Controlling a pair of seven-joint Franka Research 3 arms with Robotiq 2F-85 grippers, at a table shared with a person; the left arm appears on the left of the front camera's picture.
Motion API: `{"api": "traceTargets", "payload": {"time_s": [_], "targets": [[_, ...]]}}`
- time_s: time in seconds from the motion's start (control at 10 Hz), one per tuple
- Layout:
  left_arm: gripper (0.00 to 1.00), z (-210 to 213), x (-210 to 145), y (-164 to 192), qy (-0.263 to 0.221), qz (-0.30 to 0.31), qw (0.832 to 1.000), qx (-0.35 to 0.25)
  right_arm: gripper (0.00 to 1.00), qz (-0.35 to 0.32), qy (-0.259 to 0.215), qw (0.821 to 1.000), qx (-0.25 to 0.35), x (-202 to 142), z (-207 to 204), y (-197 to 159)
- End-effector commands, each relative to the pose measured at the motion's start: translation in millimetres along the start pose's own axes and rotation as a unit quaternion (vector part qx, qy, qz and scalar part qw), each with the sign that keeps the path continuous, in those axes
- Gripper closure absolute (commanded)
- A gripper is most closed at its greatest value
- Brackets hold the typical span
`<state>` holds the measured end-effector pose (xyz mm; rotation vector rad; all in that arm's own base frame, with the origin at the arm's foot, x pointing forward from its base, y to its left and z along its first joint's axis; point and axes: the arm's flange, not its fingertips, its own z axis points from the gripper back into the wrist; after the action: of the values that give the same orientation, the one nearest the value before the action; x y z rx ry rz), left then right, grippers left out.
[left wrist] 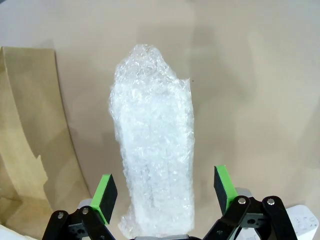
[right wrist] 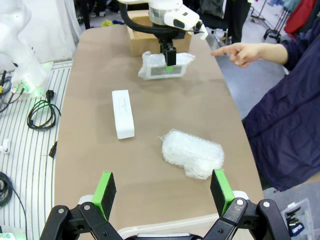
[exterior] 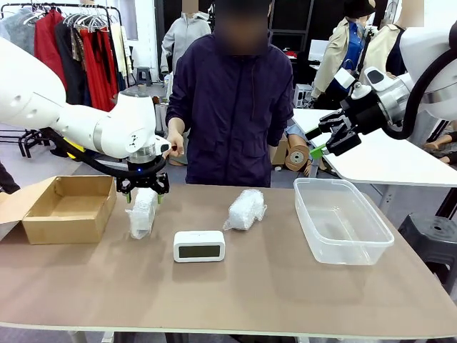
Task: Separate and place wrapped and unwrapped clocks.
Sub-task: Pick up the Digital clock indicated by the person.
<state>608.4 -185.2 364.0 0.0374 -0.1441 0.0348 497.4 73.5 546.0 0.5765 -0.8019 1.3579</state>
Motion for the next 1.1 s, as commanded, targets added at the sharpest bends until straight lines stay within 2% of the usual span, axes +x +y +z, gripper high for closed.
{"api": "traceTargets", "payload": {"time_s": [0.0,0.4,0.9,1.0], "targets": [[0.0,-6.2,-1.0,-0.4,-0.02,-0.008,1.0,0.012,0.0,0.002,-0.005,1.0,0.001,1.4,0.8,-0.1],[0.0,-32.4,4.3,5.1,0.005,-0.028,1.0,-0.007,0.0,0.002,-0.005,1.0,0.001,1.4,0.8,-0.1],[1.0,-14.2,0.5,7.6,0.01,-0.033,0.999,0.001,0.0,0.002,-0.005,1.0,0.001,1.4,0.8,-0.1],[1.0,-8.5,-0.1,6.8,0.015,-0.039,0.999,0.001,0.0,0.002,-0.005,1.0,0.001,1.4,0.8,-0.1]]}}
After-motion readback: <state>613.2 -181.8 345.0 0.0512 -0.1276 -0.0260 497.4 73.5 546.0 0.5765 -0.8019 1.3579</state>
